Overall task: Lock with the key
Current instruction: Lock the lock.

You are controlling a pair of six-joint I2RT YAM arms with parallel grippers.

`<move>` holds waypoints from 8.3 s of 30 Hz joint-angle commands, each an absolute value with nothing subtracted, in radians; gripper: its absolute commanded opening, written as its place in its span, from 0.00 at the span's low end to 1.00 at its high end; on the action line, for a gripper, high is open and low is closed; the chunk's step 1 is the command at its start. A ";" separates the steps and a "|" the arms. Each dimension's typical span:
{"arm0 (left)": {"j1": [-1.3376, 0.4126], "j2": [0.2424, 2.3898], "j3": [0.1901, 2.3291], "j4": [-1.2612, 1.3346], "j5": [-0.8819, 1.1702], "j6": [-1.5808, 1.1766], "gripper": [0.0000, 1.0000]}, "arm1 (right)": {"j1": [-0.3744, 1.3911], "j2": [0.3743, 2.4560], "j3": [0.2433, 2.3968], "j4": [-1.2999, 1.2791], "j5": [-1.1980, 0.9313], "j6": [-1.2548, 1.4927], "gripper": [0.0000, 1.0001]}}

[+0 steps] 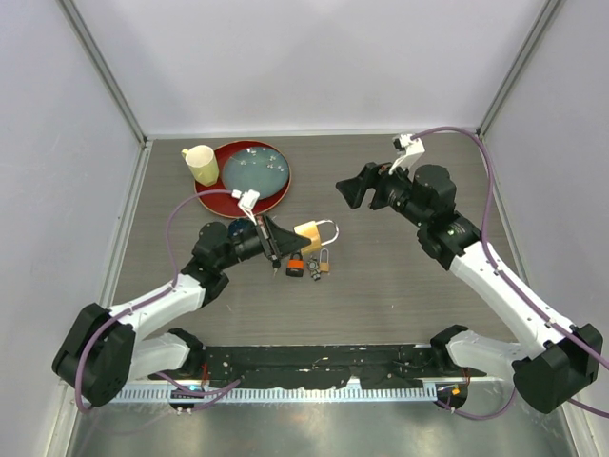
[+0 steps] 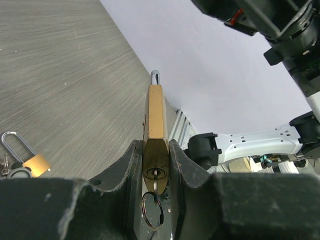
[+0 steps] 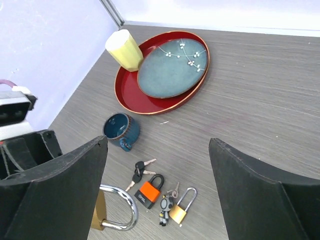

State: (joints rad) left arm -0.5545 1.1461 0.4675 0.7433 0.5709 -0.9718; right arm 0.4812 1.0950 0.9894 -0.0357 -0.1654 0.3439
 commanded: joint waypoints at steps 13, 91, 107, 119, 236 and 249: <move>-0.554 1.089 0.480 1.054 0.385 -0.980 0.00 | 0.410 1.091 0.816 0.516 -0.543 0.765 0.99; -0.561 0.908 0.819 0.096 0.593 -0.398 0.85 | 0.520 1.169 1.061 0.230 -0.742 0.522 0.02; -0.564 1.177 0.993 0.096 0.952 -0.449 0.85 | 0.520 1.161 1.138 0.112 -0.884 0.432 0.01; -0.640 1.264 0.939 0.350 0.979 -0.575 0.14 | 0.519 1.172 1.117 0.238 -0.882 0.532 0.02; -0.732 1.364 0.644 1.215 0.669 -0.977 0.00 | 0.433 0.969 0.905 0.422 -0.419 0.782 0.01; -0.758 1.387 0.594 1.255 0.667 -0.982 0.00 | 0.414 0.963 0.894 0.468 -0.405 0.805 0.01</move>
